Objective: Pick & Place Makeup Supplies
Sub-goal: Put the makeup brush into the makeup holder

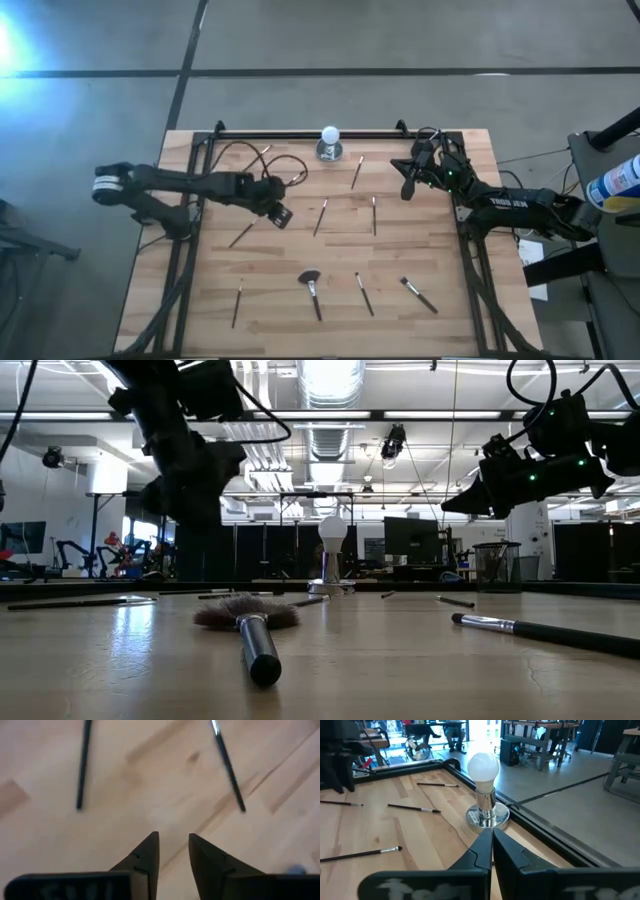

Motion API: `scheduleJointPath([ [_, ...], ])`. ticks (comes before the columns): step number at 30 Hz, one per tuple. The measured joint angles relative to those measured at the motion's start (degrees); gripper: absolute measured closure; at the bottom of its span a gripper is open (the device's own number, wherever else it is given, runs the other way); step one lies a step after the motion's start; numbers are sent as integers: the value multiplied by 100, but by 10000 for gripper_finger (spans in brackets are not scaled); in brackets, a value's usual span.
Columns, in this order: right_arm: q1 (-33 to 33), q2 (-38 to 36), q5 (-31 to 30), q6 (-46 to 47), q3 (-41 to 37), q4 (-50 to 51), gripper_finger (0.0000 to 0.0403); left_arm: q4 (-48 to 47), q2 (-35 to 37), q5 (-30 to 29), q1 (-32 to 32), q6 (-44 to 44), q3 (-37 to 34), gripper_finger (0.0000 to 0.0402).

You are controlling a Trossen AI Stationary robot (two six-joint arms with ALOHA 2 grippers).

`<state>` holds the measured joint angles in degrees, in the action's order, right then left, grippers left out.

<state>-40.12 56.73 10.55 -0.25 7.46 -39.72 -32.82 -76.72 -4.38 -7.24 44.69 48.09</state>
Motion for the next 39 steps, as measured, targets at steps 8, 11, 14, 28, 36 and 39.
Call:
scheduleJointPath([
  [8,0,0,2,0,-11,0,392,-775,-246,-5,135,683,-70,289],
  [11,0,0,2,0,-11,0,392,-918,-270,-91,135,840,-220,289],
  [14,0,0,2,0,-11,-2,392,-896,-271,-114,127,905,-403,289],
  [28,0,0,2,4,-15,-4,392,90,-323,-315,16,1043,-1204,290],
  [36,0,0,0,9,-15,-9,392,114,-349,-389,10,1198,-1317,342],
  [39,2,0,2,9,-15,-9,392,163,-349,-429,10,1270,-1432,372],
])
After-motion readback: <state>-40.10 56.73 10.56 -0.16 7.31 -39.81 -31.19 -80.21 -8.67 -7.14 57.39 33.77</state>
